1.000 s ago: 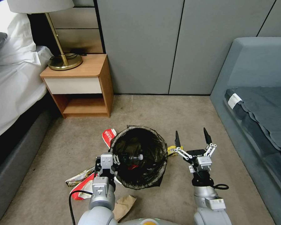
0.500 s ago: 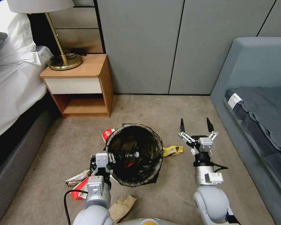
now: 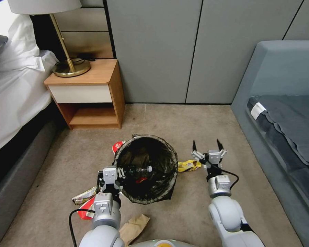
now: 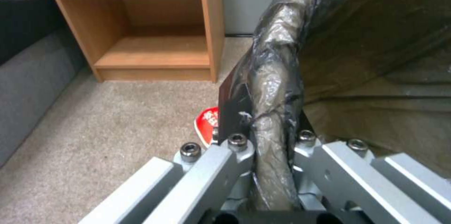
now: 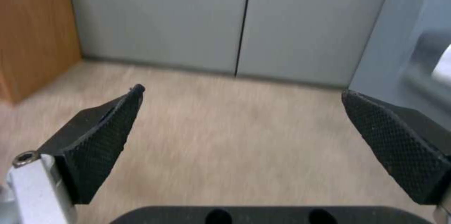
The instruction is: Pick up the trash bin, then pick up the garbage from the floor and place it into the trash bin.
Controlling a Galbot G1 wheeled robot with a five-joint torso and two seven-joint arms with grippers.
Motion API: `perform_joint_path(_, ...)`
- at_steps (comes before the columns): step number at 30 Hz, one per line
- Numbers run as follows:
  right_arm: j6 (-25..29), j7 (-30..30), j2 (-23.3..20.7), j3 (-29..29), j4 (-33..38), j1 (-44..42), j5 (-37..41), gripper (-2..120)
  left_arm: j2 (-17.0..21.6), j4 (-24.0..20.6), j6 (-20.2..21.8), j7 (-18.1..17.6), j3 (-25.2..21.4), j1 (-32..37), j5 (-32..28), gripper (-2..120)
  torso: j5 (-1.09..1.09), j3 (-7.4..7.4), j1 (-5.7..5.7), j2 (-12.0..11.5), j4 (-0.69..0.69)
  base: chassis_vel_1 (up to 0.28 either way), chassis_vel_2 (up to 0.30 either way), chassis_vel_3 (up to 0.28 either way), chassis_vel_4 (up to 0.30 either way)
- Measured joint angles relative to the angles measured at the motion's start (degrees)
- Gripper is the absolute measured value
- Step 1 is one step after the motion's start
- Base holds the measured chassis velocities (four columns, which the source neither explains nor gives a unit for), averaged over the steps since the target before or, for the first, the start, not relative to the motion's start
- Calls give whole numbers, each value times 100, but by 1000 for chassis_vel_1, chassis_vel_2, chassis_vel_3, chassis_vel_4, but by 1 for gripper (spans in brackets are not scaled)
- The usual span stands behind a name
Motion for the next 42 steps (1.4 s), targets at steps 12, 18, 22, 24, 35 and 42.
perform_joint_path(12, -1026, 250, 155, -182, -976, 545, 507, 100, -26, 100, -2, 2, 65, 4, 57, 0, -1, 0, 0, 0, 0, 0, 0, 0, 0)
perform_joint_path(18, -777, 193, 262, -156, -1922, 1055, 507, 100, -30, 158, -2, 5, 87, 4, 76, 0, 0, 0, 0, 0, 0, 0, 0, 0, 0)
perform_joint_path(22, -466, 41, 313, -80, -2603, 1397, 353, 100, -37, 196, -5, 6, 103, 2, 96, 0, 0, 0, 0, 0, 1, 0, 0, 0, 0)
perform_joint_path(24, -407, -12, 336, -50, -2902, 1522, 343, 100, -39, 208, -5, 7, 107, 0, 100, 0, 0, 0, 0, 0, -1, 0, 0, 0, 0)
perform_joint_path(35, -63, -232, 367, -10, -3869, 1852, 346, 100, -46, 211, 3, 6, 138, 6, 130, 0, -1, 0, 0, 0, 0, 0, 0, 0, 0)
perform_joint_path(42, 9, -241, 432, 18, -3976, 1744, 369, 100, -51, 212, 4, 5, 151, 14, 153, 0, 0, 0, 0, 0, 0, 0, 0, 0, 0)
